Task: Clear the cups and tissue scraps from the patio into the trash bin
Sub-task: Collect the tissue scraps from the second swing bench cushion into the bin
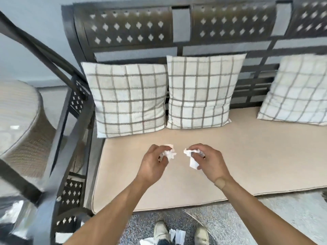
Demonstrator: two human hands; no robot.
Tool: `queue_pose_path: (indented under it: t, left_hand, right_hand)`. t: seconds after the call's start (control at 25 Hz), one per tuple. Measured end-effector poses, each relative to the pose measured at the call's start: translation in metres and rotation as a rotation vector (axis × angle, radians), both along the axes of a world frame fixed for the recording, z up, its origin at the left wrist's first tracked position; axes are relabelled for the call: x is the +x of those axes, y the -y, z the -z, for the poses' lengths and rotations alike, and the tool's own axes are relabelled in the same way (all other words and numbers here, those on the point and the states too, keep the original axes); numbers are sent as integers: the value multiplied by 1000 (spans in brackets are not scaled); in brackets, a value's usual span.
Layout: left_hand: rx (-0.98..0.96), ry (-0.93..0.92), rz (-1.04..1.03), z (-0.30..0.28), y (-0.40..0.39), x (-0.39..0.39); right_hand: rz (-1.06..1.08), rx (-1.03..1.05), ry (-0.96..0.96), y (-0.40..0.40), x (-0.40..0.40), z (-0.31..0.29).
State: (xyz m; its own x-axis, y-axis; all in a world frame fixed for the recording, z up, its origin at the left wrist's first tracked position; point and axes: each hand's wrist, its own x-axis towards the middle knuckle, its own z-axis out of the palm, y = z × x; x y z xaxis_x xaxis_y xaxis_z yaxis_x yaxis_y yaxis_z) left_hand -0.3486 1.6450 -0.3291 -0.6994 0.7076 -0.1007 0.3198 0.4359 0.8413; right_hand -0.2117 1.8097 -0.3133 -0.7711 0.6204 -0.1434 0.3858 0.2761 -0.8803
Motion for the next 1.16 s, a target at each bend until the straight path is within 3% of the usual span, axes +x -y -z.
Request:
queue_pose_path:
  t: [0.2, 0.4, 0.6, 0.76, 1.16]
  left_hand:
    - [129, 17, -134, -91, 30, 21]
    - [175, -58, -189, -142, 73, 64]
    - [224, -140, -236, -181, 132, 133]
    - [274, -226, -251, -213, 190, 191]
    - [236, -410, -507, -267, 370, 217]
  right_hand:
    - [44, -28, -144, 31, 16, -97]
    - [-55, 215, -211, 70, 53, -155]
    - [-110, 421, -246, 116, 126, -190]
    - [-131, 437, -377, 161, 174, -218]
    - [-406, 387, -492, 322, 138, -246]
